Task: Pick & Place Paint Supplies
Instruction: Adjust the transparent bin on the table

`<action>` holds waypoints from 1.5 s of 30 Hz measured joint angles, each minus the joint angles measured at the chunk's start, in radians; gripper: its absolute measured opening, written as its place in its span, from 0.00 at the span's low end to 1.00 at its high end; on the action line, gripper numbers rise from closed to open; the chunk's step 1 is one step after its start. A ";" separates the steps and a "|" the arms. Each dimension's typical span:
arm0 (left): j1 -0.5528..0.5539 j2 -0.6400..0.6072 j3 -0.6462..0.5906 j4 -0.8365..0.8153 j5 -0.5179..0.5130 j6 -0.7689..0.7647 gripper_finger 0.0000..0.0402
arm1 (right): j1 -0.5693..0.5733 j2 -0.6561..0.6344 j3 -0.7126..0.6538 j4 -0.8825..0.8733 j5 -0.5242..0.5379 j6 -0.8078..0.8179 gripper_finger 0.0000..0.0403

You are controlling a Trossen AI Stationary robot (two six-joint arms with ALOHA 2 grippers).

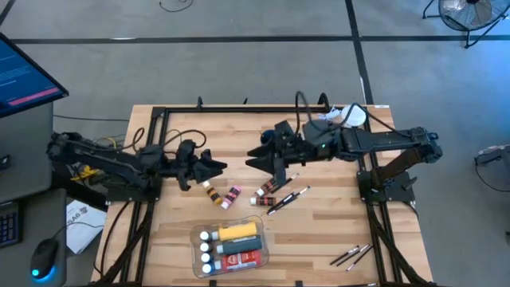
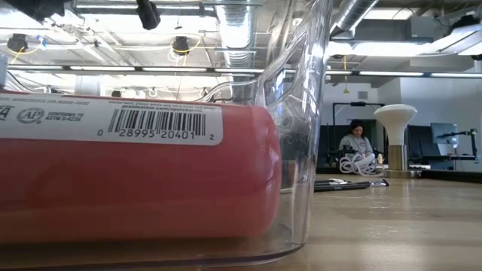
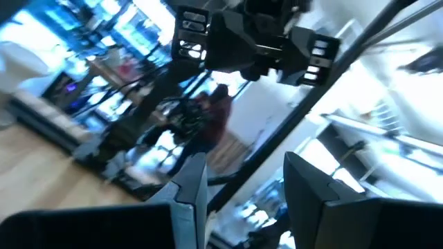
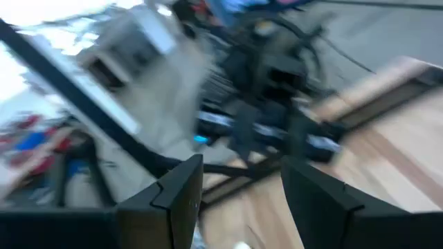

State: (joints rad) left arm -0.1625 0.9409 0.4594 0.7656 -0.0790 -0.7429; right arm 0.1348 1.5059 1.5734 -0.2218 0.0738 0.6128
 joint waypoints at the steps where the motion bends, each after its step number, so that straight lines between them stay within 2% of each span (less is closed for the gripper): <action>1: 0.001 0.000 -0.007 0.015 0.000 0.000 0.25 | -0.009 0.004 -0.002 0.044 -0.044 -0.011 0.47; 5: 0.001 0.000 -0.011 0.014 -0.002 0.003 0.25 | -0.042 0.006 -0.069 0.203 -0.169 -0.017 0.47; 12: 0.001 0.001 -0.011 -0.002 -0.004 0.004 0.25 | -0.044 -0.002 -0.253 0.349 -0.162 0.043 0.47; 18: 0.001 0.001 -0.011 -0.087 -0.005 0.004 0.25 | -0.029 -0.047 -0.407 0.332 -0.128 0.109 0.47; 25: 0.001 0.002 -0.011 -0.124 0.001 0.003 0.25 | -0.076 -0.238 -0.556 0.130 -0.107 0.154 0.47; 28: 0.001 0.001 -0.011 -0.149 0.003 0.003 0.25 | -0.102 -0.304 -0.581 0.106 -0.107 0.191 0.47; 31: 0.001 0.001 -0.011 -0.197 0.005 0.004 0.25 | -0.110 -0.333 -0.580 0.158 -0.124 0.199 0.47; 45: 0.001 0.001 -0.011 -0.227 -0.003 0.001 0.25 | -0.109 -0.340 -0.580 0.190 -0.204 0.227 0.47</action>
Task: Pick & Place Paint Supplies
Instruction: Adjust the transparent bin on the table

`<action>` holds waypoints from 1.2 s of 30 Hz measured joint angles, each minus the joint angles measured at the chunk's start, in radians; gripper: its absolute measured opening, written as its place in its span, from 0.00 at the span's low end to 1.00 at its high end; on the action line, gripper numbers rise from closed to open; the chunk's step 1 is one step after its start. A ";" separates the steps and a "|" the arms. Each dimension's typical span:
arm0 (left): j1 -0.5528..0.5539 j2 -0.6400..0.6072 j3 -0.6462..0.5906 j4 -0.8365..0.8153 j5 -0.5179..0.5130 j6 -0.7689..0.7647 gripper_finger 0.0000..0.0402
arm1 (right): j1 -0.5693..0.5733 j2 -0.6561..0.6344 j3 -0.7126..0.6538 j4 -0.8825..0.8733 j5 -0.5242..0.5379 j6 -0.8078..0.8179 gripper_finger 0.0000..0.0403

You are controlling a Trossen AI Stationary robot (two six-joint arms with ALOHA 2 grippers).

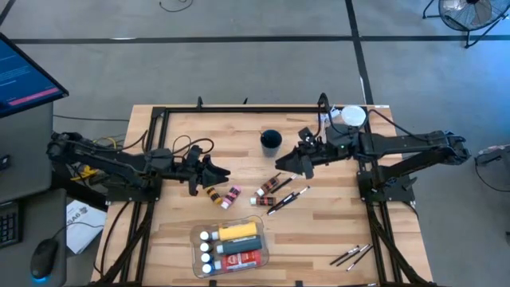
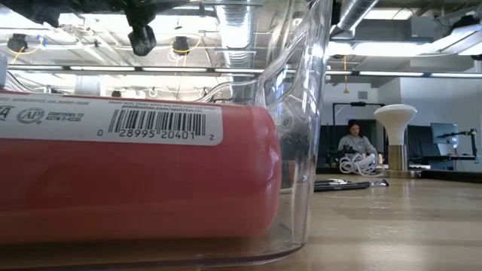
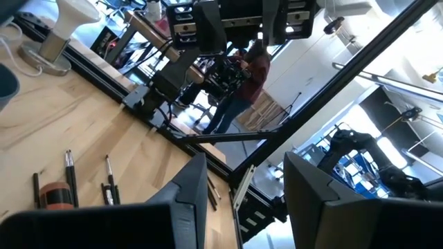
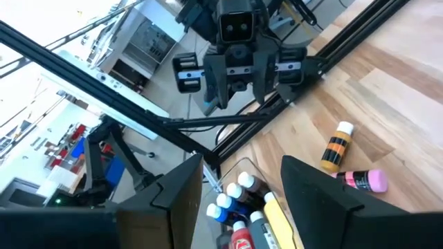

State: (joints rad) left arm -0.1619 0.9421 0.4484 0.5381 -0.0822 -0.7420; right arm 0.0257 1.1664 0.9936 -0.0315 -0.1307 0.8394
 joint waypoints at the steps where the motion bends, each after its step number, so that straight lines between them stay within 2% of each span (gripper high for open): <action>1: 0.000 0.000 0.000 0.000 0.000 -0.001 0.25 | 0.000 0.000 0.000 0.001 0.000 0.000 0.47; 7: 0.000 0.000 0.000 0.000 -0.001 -0.002 0.25 | 0.000 0.000 0.000 -0.002 0.000 -0.006 0.47; 11: 0.000 0.000 0.000 0.000 -0.005 -0.002 0.25 | 0.001 0.000 0.000 -0.055 -0.003 -0.077 0.46; 19: 0.002 0.000 -0.011 -0.006 -0.004 0.001 0.25 | 0.029 0.040 -0.001 -0.335 -0.004 -0.117 0.41; 27: 0.002 0.000 -0.054 -0.012 -0.004 -0.031 0.25 | 0.111 0.223 0.000 -0.399 -0.007 -0.245 0.34; 32: 0.002 0.001 -0.054 -0.006 -0.004 -0.033 0.25 | 0.120 0.348 0.000 -0.403 -0.007 -0.246 0.30; 36: 0.002 0.001 -0.054 -0.006 -0.003 -0.033 0.25 | 0.121 0.430 0.009 -0.400 -0.005 -0.308 0.29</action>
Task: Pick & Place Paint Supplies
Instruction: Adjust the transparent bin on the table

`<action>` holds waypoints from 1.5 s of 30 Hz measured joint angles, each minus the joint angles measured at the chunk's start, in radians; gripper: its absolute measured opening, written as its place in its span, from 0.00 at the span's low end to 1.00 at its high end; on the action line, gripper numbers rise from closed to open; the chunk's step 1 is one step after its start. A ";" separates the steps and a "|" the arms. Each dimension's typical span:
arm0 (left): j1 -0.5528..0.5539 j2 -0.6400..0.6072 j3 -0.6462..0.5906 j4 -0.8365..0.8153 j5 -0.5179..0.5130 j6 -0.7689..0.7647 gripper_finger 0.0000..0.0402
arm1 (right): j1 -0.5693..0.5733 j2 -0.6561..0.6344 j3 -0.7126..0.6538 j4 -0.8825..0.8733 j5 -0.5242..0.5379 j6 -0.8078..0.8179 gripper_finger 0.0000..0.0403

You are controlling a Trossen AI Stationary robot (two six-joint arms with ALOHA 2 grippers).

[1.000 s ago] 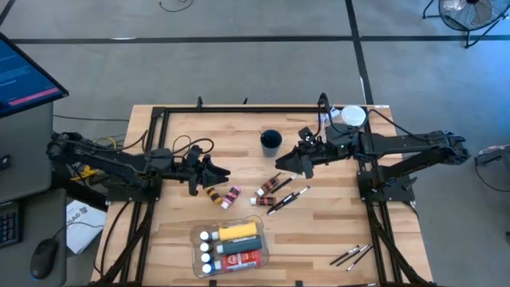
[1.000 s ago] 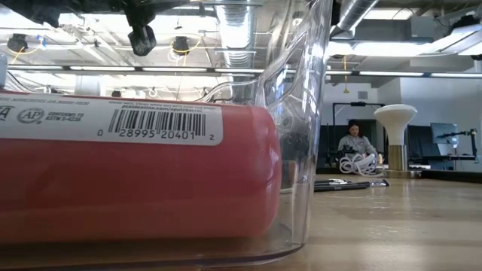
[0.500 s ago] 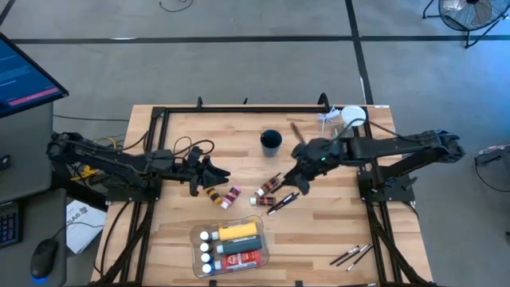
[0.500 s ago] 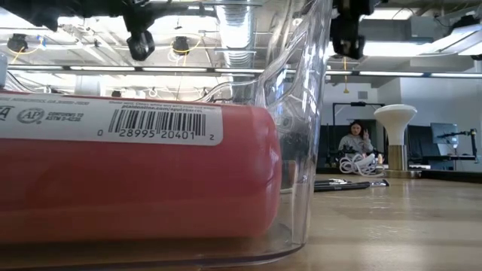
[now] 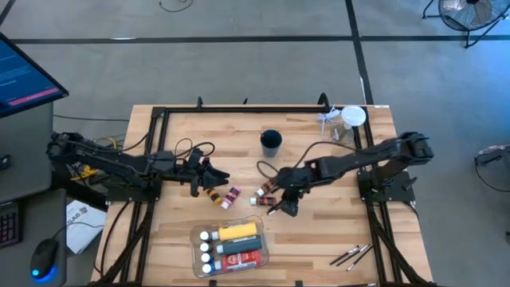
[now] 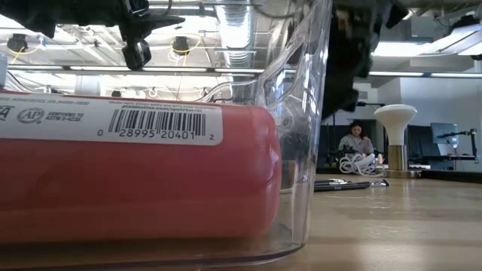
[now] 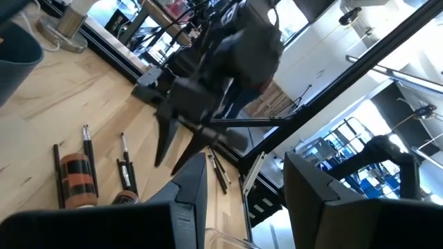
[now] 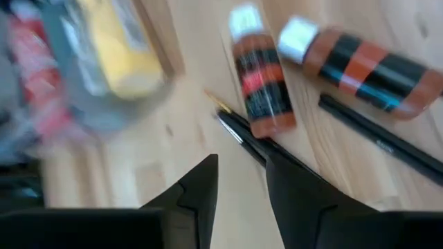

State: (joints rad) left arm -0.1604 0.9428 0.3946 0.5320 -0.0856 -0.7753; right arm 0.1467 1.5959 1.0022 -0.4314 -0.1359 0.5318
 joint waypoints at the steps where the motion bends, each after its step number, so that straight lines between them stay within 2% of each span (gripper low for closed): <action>1: 0.000 0.000 0.000 0.000 -0.001 0.000 0.25 | 0.000 0.026 0.011 -0.001 0.003 -0.021 0.29; 11: 0.000 0.000 0.001 0.000 -0.015 -0.015 0.25 | -0.013 0.176 0.181 -0.015 0.018 -0.134 0.29; 16: 0.000 0.000 0.001 0.000 -0.016 -0.016 0.25 | -0.012 0.226 0.279 -0.108 0.120 -0.256 0.29; 21: 0.000 0.000 0.001 0.000 -0.019 -0.021 0.25 | -0.008 0.285 0.337 -0.190 0.137 -0.369 0.29; 27: -0.013 0.000 0.001 0.000 -0.014 -0.024 0.25 | 0.014 0.310 0.345 -0.260 0.136 -0.374 0.29; 40: -0.018 0.000 0.001 0.000 -0.016 -0.024 0.25 | 0.015 0.301 0.346 -0.265 0.131 -0.289 0.29; 45: -0.018 0.000 0.001 0.000 -0.019 -0.023 0.25 | 0.024 0.301 0.346 -0.308 0.040 -0.260 0.29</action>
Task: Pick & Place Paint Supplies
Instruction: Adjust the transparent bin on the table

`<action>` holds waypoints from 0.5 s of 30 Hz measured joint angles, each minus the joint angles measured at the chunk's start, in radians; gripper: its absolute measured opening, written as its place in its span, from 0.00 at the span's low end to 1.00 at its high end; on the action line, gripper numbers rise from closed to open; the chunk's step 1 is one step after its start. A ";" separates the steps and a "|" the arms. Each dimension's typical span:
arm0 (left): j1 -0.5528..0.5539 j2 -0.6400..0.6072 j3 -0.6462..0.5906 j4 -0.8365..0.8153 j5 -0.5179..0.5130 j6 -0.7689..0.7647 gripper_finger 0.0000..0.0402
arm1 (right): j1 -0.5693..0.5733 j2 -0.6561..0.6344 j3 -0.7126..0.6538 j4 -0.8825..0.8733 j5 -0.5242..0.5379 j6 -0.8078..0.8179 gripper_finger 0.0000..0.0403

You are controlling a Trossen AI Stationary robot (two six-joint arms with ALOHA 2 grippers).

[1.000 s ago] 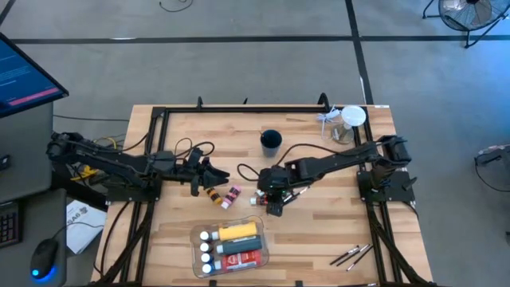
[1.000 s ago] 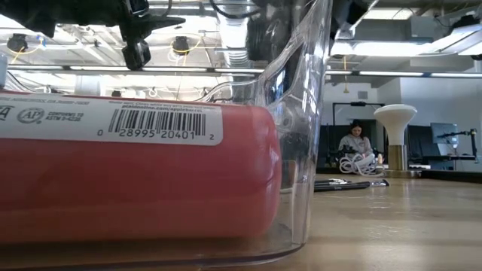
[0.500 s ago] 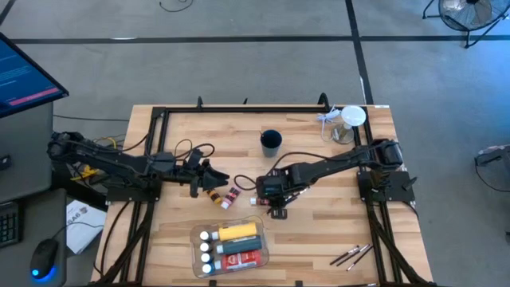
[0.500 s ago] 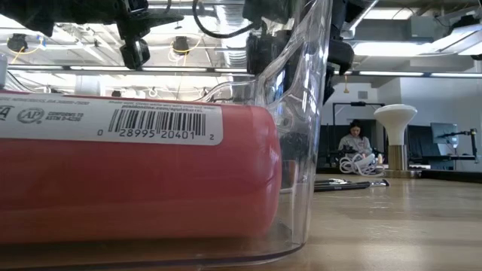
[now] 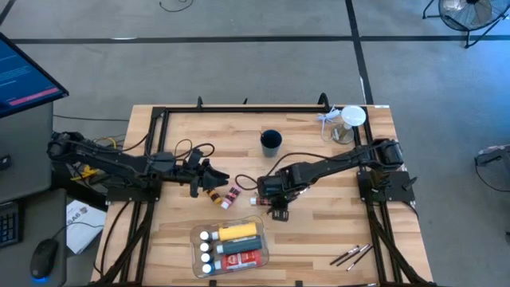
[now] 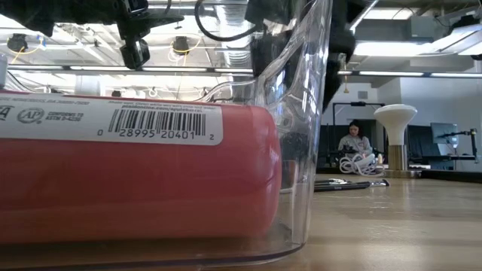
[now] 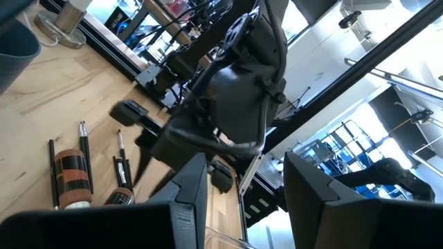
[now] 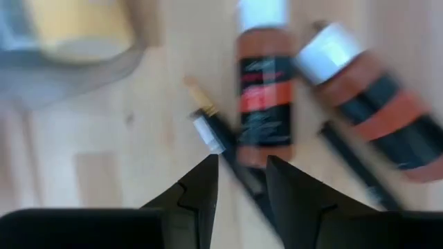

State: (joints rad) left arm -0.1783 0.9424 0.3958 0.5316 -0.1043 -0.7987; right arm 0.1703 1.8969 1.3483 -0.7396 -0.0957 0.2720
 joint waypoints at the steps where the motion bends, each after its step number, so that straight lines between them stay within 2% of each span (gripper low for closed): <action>1: 0.000 0.000 0.000 0.000 0.000 0.000 0.25 | 0.007 0.000 0.000 -0.007 -0.012 0.005 0.29; 7: 0.000 0.000 0.000 0.000 0.000 0.000 0.25 | 0.081 0.000 0.000 0.005 -0.019 0.020 0.29; 15: 0.000 0.000 0.000 0.000 0.000 0.001 0.25 | 0.152 0.000 0.000 0.111 -0.019 0.100 0.29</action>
State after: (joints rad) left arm -0.1783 0.9424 0.3958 0.5312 -0.1040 -0.7975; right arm 0.3218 1.8965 1.3483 -0.6290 -0.1149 0.3718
